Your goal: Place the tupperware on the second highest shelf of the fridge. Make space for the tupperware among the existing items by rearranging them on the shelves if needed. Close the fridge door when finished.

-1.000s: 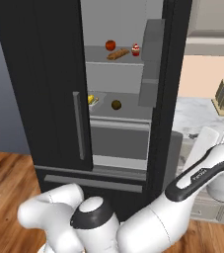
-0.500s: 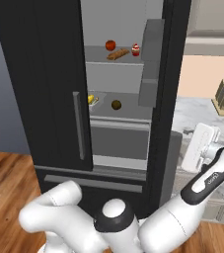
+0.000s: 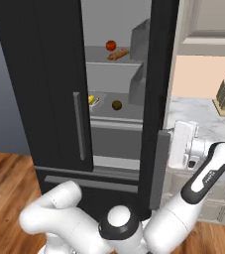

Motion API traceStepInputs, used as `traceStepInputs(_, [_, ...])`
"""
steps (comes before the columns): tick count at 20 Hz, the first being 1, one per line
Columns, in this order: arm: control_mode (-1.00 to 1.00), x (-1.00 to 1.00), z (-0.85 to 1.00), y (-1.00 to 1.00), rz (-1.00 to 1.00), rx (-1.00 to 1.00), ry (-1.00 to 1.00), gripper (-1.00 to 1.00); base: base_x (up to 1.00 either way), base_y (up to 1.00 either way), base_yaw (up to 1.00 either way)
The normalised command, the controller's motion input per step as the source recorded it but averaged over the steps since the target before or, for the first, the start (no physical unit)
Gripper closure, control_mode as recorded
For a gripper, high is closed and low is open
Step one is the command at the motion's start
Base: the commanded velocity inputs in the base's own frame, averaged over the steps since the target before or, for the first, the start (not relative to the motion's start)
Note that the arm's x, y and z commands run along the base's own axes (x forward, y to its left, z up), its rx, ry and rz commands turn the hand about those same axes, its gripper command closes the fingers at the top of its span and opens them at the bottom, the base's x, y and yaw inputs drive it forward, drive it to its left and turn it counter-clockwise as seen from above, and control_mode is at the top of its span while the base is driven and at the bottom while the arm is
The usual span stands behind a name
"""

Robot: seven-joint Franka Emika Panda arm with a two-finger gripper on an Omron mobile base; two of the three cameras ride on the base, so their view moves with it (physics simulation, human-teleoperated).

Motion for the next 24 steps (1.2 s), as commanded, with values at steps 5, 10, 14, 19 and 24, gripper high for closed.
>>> traceStepInputs(5, [-1.00, 0.00, 0.07, 1.00, -0.01, -0.02, -0.27, -1.00, 0.00, 0.00, 0.00])
traceStepInputs(10, [-1.00, 0.01, 0.00, 1.00, -0.41, -0.14, -0.06, -1.00, 0.00, 0.00, 0.00])
traceStepInputs(14, [-1.00, 0.14, 0.00, 0.90, -0.66, -0.16, 0.00, -1.00, 0.00, 0.00, 0.00])
traceStepInputs(19, [-1.00, 0.49, 0.34, 0.55, -0.55, -0.15, 0.03, -1.00, 0.00, 0.00, 0.00])
traceStepInputs(24, [-1.00, 0.65, 0.49, 0.06, -0.17, -0.01, 0.01, -1.00, 0.00, 0.00, 0.00])
